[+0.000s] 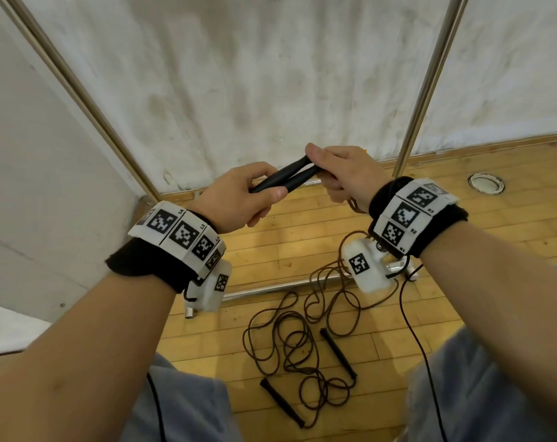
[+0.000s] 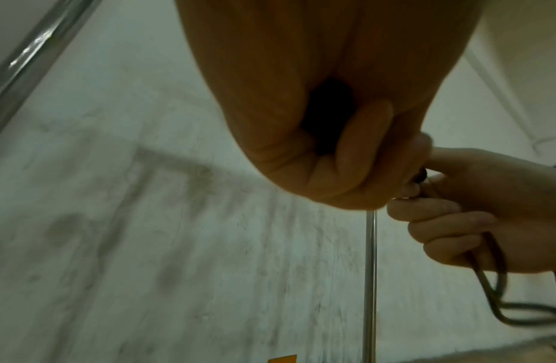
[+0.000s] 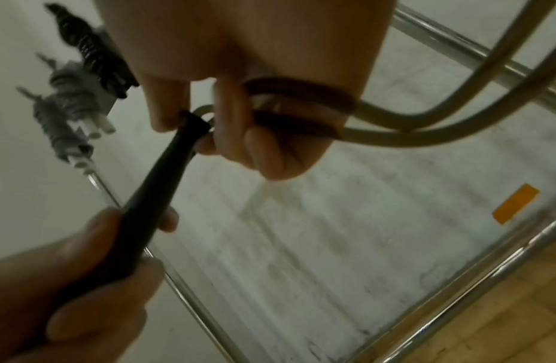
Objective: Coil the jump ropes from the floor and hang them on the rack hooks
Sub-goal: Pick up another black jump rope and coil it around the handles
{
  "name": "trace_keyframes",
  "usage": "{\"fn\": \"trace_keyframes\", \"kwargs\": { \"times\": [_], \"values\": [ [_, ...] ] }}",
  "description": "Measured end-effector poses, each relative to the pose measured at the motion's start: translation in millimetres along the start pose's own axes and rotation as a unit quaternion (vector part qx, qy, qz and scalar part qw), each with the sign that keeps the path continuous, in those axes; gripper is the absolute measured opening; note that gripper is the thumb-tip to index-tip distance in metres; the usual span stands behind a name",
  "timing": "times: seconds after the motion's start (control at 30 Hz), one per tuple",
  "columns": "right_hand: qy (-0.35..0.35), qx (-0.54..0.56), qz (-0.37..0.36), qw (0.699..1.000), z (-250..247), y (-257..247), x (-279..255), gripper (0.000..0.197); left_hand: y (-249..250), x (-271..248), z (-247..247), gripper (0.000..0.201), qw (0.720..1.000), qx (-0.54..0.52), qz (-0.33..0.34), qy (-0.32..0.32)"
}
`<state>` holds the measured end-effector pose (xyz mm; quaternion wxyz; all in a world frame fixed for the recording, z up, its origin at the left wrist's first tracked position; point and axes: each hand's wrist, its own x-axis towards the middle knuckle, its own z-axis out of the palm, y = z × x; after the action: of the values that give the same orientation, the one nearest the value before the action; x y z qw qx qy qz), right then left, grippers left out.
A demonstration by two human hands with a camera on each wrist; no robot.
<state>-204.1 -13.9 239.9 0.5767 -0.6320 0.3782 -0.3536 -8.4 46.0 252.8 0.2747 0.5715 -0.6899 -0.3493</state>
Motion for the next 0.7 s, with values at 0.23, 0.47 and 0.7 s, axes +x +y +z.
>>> {"fn": "trace_keyframes", "kwargs": {
  "times": [0.23,0.47,0.7],
  "values": [
    [-0.017,-0.038,-0.043,0.998,2.0,-2.5,-2.0,0.014,2.3,-1.8,5.1,0.008,0.996,-0.066,-0.047,-0.038],
    [0.087,-0.02,-0.033,0.995,11.1,-1.6,1.3,0.023,5.6,-4.3,22.5,0.044,0.99,0.127,0.004,0.055],
    [0.146,0.025,-0.022,0.989,14.0,-1.7,2.9,0.033,5.7,-4.1,36.5,0.031,0.965,0.242,-0.004,0.098]
  ]
}}
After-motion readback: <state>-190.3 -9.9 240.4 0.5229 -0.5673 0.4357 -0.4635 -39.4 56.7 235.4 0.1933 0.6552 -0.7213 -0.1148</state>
